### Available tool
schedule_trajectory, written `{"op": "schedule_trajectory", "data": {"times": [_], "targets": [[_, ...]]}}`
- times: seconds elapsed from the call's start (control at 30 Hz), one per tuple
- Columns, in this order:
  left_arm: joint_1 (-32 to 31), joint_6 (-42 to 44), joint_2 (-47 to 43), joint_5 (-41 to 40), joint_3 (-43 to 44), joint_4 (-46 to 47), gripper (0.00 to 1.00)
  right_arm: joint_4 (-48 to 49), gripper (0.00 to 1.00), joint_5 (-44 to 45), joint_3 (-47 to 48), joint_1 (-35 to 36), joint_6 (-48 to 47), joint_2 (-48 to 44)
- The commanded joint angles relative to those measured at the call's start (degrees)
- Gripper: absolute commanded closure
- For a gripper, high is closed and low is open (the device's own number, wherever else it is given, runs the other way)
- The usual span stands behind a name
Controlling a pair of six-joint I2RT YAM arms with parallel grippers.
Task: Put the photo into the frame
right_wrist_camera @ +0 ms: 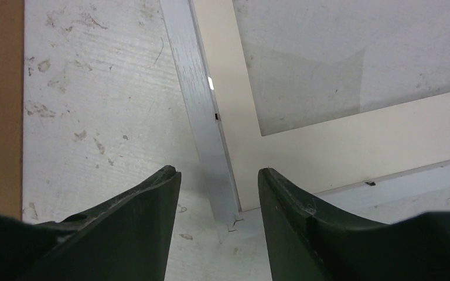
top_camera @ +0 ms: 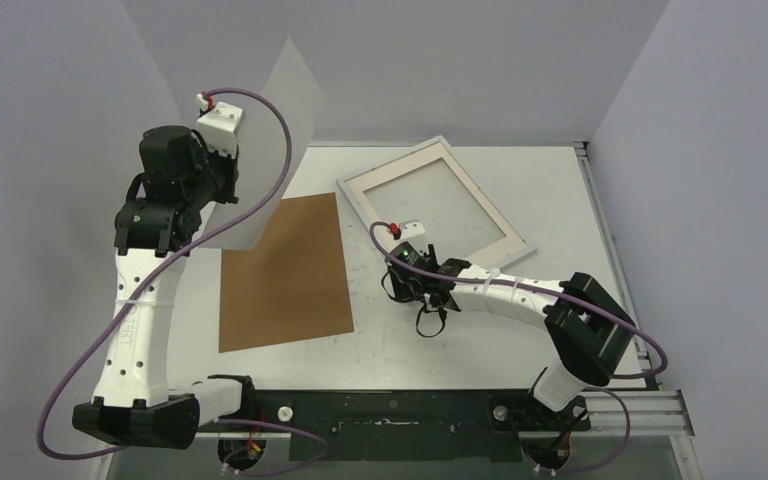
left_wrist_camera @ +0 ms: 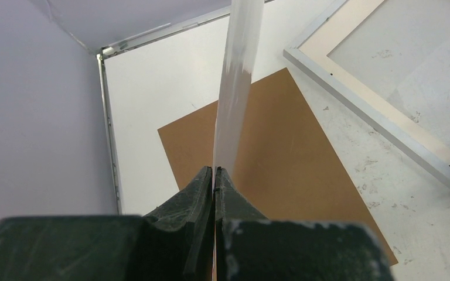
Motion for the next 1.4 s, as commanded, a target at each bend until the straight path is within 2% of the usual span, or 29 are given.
{"op": "schedule_trajectory", "data": {"times": [0.0, 0.07, 0.6, 0.73, 0.83, 1.03, 1.37], "targets": [[0.5, -0.1, -0.8, 0.9, 1.6, -0.5, 1.0, 4.0, 0.56, 1.3, -0.5, 0.2, 0.6, 1.6], [0.5, -0.1, -0.8, 0.8, 2.0, -0.8, 1.0, 4.5, 0.65, 1.1, -1.0, 0.3, 1.2, 2.4], [0.6, -0.1, -1.8, 1.2, 2.2, -1.5, 1.0, 5.3, 0.66, 3.0, -4.1, 2.8, 3.5, 3.5], [0.5, -0.4, -2.1, 1.5, 2.2, -1.6, 1.0, 5.4, 0.74, 3.7, -5.3, 4.2, 5.4, 2.9], [0.6, -0.5, -2.2, 1.4, 2.3, -1.7, 1.0, 5.5, 0.76, 4.2, -5.2, 5.6, 8.3, 2.5], [0.6, 0.2, -3.3, 1.1, 1.5, -1.9, 1.0, 5.5, 0.76, 5.6, -3.2, 8.2, 16.6, 2.3], [2.1, 0.7, -5.1, 2.2, 1.4, -3.1, 1.0, 8.8, 0.76, 2.9, 6.6, 11.0, 23.4, 10.9]]}}
